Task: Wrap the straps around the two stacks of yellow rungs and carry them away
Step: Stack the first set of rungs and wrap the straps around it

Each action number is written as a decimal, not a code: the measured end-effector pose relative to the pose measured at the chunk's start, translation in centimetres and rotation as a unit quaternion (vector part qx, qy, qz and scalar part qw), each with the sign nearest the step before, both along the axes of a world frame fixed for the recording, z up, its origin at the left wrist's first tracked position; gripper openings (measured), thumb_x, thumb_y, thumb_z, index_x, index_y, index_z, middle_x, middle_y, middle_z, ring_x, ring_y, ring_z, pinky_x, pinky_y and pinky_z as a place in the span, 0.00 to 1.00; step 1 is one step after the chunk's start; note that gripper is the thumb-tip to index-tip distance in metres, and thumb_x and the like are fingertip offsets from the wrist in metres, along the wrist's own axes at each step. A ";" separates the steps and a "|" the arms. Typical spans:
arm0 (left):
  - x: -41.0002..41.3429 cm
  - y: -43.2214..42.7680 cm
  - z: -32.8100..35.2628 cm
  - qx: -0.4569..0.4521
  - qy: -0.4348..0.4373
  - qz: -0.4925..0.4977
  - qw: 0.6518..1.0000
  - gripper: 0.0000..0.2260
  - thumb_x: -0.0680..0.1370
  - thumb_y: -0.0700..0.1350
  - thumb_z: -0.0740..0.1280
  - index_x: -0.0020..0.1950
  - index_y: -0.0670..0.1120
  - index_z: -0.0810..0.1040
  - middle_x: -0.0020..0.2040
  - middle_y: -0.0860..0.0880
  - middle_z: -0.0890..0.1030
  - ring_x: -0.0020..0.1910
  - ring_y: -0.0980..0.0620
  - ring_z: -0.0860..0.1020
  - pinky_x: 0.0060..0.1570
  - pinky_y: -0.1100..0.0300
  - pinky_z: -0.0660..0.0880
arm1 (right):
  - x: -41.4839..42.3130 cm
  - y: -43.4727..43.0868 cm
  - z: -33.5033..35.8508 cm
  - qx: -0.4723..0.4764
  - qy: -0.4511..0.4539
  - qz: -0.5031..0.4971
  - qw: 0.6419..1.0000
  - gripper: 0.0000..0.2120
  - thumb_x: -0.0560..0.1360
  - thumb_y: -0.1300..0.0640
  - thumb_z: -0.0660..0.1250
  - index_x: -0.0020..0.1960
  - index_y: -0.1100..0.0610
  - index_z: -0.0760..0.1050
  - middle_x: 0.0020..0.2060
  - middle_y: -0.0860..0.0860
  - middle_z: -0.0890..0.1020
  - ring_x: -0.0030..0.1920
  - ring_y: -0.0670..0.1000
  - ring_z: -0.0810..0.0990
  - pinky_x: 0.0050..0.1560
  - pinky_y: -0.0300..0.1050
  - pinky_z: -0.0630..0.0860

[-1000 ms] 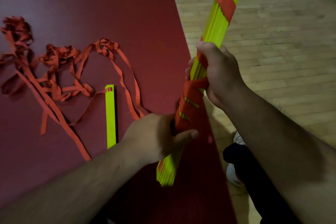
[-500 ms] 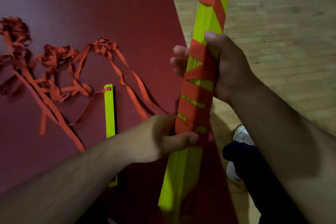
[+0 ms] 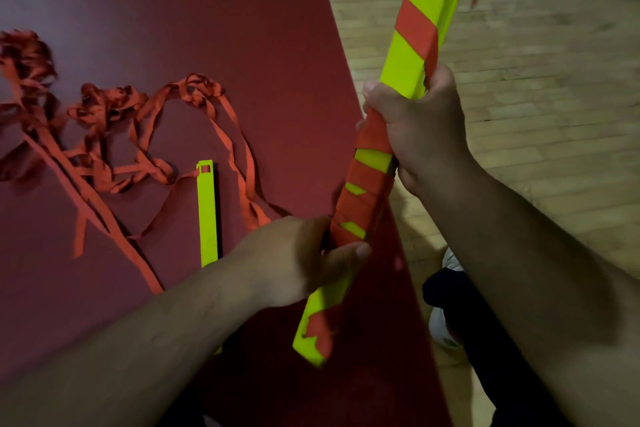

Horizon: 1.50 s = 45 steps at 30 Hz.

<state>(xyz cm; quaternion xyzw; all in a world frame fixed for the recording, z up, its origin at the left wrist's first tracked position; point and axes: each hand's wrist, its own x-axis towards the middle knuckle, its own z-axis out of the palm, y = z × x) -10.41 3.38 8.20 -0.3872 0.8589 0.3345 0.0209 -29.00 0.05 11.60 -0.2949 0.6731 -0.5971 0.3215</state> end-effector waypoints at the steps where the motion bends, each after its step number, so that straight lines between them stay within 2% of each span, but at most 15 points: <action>1: -0.3 0.4 0.1 -0.003 -0.020 0.019 1.000 0.35 0.64 0.80 0.48 0.39 0.49 0.70 0.31 0.50 0.76 0.32 0.51 0.76 0.35 0.50 0.74 | 0.2 -0.1 -0.2 0.008 0.021 -0.019 1.000 0.31 0.62 0.46 0.76 0.62 0.49 0.70 0.46 0.52 0.84 0.43 0.57 0.85 0.45 0.60 0.83; 3: -0.6 0.9 -0.2 -0.020 -0.048 0.049 0.997 0.39 0.61 0.83 0.49 0.41 0.48 0.73 0.32 0.50 0.79 0.34 0.51 0.79 0.36 0.49 0.77 | 0.7 0.0 -0.6 0.012 0.035 -0.026 0.999 0.34 0.64 0.45 0.74 0.66 0.51 0.67 0.47 0.51 0.83 0.45 0.57 0.85 0.46 0.59 0.83; 6: -0.4 0.3 -0.7 -0.022 -0.012 0.054 0.998 0.29 0.68 0.75 0.60 0.40 0.48 0.73 0.29 0.51 0.76 0.31 0.54 0.77 0.33 0.53 0.74 | 1.1 0.2 -0.2 -0.010 0.009 0.019 1.000 0.29 0.64 0.43 0.73 0.62 0.48 0.70 0.45 0.50 0.83 0.46 0.58 0.84 0.50 0.65 0.81; 9: 0.2 -0.2 -0.1 0.084 0.095 0.005 0.992 0.17 0.75 0.61 0.70 0.40 0.47 0.77 0.28 0.54 0.76 0.27 0.63 0.72 0.30 0.61 0.68 | 0.7 0.5 1.0 -0.071 -0.121 0.107 0.984 0.20 0.66 0.51 0.74 0.55 0.52 0.73 0.39 0.51 0.80 0.41 0.57 0.80 0.52 0.69 0.79; 13: 0.6 -0.1 1.2 0.217 0.176 -0.045 0.959 0.11 0.78 0.48 0.72 0.37 0.56 0.75 0.29 0.63 0.77 0.30 0.69 0.73 0.33 0.72 0.67 | 0.1 1.4 2.7 -0.061 -0.292 0.244 0.923 0.20 0.70 0.51 0.69 0.59 0.57 0.71 0.42 0.58 0.83 0.38 0.58 0.82 0.46 0.57 0.80; 17: 0.4 -0.1 0.7 0.134 0.137 -0.053 0.980 0.12 0.77 0.61 0.69 0.39 0.56 0.73 0.31 0.62 0.78 0.31 0.67 0.75 0.32 0.68 0.67 | -0.2 1.4 2.8 -0.055 -0.245 0.216 0.943 0.10 0.77 0.54 0.68 0.52 0.57 0.69 0.34 0.55 0.77 0.31 0.55 0.77 0.39 0.53 0.78; 22: 0.8 -1.0 -0.3 -0.011 -0.005 -0.058 0.998 0.32 0.65 0.79 0.53 0.46 0.53 0.74 0.35 0.51 0.80 0.36 0.54 0.79 0.38 0.53 0.76 | -0.2 1.0 2.2 -0.044 -0.162 0.125 0.978 0.09 0.77 0.57 0.70 0.52 0.57 0.71 0.34 0.55 0.76 0.31 0.56 0.77 0.38 0.57 0.78; 26: 0.8 -0.9 -0.6 -0.023 -0.036 -0.047 0.998 0.30 0.66 0.78 0.55 0.46 0.53 0.73 0.34 0.52 0.78 0.37 0.51 0.79 0.39 0.50 0.77 | -0.1 0.7 1.4 -0.021 -0.108 0.080 0.991 0.18 0.72 0.53 0.74 0.56 0.59 0.74 0.36 0.54 0.79 0.34 0.55 0.81 0.41 0.59 0.82; 31: 0.3 -0.1 -0.7 -0.053 -0.059 0.007 0.997 0.21 0.74 0.70 0.62 0.47 0.51 0.70 0.37 0.52 0.74 0.44 0.43 0.79 0.41 0.49 0.76 | 0.4 0.3 0.7 0.028 0.004 -0.006 1.000 0.20 0.66 0.42 0.75 0.51 0.50 0.74 0.41 0.46 0.80 0.45 0.50 0.83 0.49 0.59 0.83; 34: 0.1 0.4 -0.6 -0.091 -0.051 0.058 0.993 0.25 0.71 0.74 0.63 0.46 0.52 0.70 0.36 0.53 0.74 0.38 0.48 0.76 0.38 0.52 0.75 | 0.4 0.5 0.8 0.046 0.051 -0.042 0.997 0.22 0.69 0.40 0.73 0.54 0.52 0.73 0.42 0.44 0.78 0.44 0.45 0.81 0.52 0.53 0.82; 36: 0.0 0.5 -0.5 -0.098 -0.010 0.060 0.993 0.24 0.70 0.73 0.66 0.42 0.52 0.70 0.33 0.53 0.74 0.34 0.50 0.75 0.34 0.53 0.73 | 0.2 0.6 1.3 0.034 0.018 -0.029 0.999 0.24 0.66 0.38 0.73 0.53 0.52 0.74 0.41 0.44 0.79 0.44 0.47 0.81 0.53 0.57 0.82; 38: 0.1 0.2 -0.3 -0.058 0.066 0.037 0.995 0.20 0.71 0.67 0.70 0.38 0.53 0.70 0.28 0.53 0.72 0.28 0.55 0.71 0.30 0.55 0.67 | -0.4 0.4 1.5 -0.026 -0.081 0.008 0.996 0.22 0.64 0.42 0.74 0.51 0.54 0.76 0.37 0.46 0.79 0.42 0.51 0.81 0.53 0.66 0.81; 40: 0.3 -0.1 0.1 0.064 0.151 0.021 0.986 0.17 0.72 0.62 0.73 0.38 0.51 0.73 0.27 0.54 0.73 0.27 0.60 0.69 0.29 0.60 0.65 | -1.3 0.4 1.5 -0.087 -0.203 0.092 0.971 0.22 0.64 0.47 0.76 0.53 0.58 0.78 0.38 0.51 0.81 0.43 0.55 0.81 0.57 0.69 0.77; 42: 0.3 0.1 0.9 0.237 0.226 0.004 0.945 0.10 0.74 0.55 0.72 0.41 0.50 0.78 0.33 0.57 0.78 0.33 0.63 0.74 0.33 0.63 0.70 | -1.6 0.7 1.7 -0.107 -0.302 0.236 0.917 0.31 0.60 0.47 0.80 0.58 0.60 0.75 0.45 0.58 0.83 0.46 0.59 0.82 0.59 0.64 0.76; 45: 0.2 0.5 1.7 0.341 0.254 -0.029 0.904 0.02 0.75 0.48 0.72 0.45 0.52 0.80 0.40 0.57 0.82 0.41 0.61 0.79 0.41 0.63 0.75 | -0.9 1.4 1.8 -0.115 -0.387 0.363 0.840 0.31 0.67 0.50 0.75 0.66 0.57 0.69 0.50 0.61 0.82 0.48 0.61 0.83 0.55 0.59 0.78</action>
